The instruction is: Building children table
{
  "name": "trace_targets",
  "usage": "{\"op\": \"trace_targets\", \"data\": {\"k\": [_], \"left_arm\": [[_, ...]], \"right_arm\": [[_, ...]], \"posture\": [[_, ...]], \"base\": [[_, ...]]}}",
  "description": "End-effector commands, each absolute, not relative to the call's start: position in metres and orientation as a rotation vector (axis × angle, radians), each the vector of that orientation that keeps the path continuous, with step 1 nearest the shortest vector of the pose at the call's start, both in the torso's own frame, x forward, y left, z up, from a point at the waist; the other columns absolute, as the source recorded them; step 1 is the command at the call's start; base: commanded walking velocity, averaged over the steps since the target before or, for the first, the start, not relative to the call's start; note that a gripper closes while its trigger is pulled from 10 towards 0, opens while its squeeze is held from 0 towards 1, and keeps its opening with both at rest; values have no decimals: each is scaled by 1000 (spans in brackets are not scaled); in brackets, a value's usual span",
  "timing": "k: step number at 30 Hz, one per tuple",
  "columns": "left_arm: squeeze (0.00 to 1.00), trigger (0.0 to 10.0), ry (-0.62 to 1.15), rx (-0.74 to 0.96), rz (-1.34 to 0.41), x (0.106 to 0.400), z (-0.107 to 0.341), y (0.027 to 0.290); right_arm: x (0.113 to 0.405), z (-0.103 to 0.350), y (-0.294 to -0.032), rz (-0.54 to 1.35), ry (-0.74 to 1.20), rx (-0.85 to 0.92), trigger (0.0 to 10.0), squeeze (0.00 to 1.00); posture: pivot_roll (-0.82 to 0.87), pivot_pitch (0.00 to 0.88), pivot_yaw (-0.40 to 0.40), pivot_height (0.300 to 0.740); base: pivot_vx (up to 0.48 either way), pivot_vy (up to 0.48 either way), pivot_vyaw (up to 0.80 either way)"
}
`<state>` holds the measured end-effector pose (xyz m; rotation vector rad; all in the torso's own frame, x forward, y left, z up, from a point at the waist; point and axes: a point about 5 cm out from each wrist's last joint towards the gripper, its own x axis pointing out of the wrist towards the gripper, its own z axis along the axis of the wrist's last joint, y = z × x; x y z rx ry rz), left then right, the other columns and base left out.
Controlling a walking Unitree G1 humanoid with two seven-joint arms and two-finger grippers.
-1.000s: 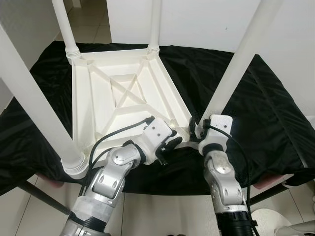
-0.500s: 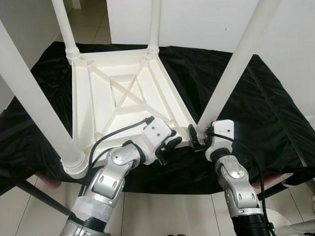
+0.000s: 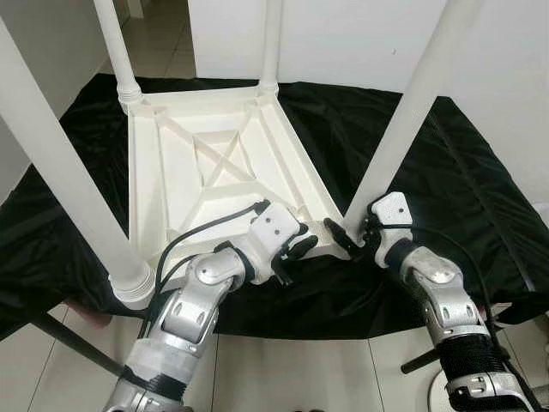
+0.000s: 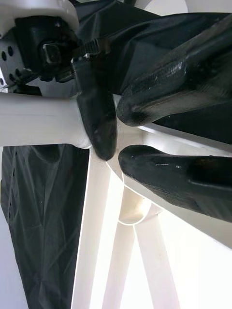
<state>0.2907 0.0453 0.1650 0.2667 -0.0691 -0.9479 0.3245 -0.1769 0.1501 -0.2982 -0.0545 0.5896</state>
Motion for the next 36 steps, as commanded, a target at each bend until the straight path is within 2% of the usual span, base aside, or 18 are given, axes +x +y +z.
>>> {"op": "trace_targets", "data": {"k": [1,3,4,5,16,17,21,27,36], "left_arm": [[0,10000,-82,275,-884,294,166,47],[0,10000,-84,275,-882,294,166,47],[0,10000,-84,275,-882,294,166,47],[0,10000,-84,275,-881,294,166,47],[0,10000,-85,273,-881,294,166,47],[0,10000,-85,273,-882,294,166,47],[0,10000,-85,274,-884,294,166,47],[0,10000,-81,271,-884,293,165,46],[0,10000,-80,269,-886,293,164,45]], "right_arm": [[326,145,-177,635,-30,-313,9216,0],[328,142,-179,667,-14,-324,1255,0],[328,142,-179,667,-14,-324,1255,0],[328,141,-180,677,-5,-318,0,0],[326,134,-183,678,16,-277,0,0],[326,134,-182,671,11,-262,10000,0],[325,135,-179,650,-9,-231,10000,0],[328,139,-178,484,-44,-187,10000,0],[326,142,-174,375,-78,-144,10000,0]], "posture": [[21,61,-30,740],[25,60,-33,740],[25,60,-33,740],[25,60,-33,740],[22,61,-32,740],[21,62,-32,740],[19,65,-33,740],[17,67,-35,740],[15,67,-36,740]], "base": [[0,0,0],[0,0,0],[0,0,0],[0,0,0],[0,0,0],[0,0,0],[0,0,0],[0,0,0],[0,0,0]]}}
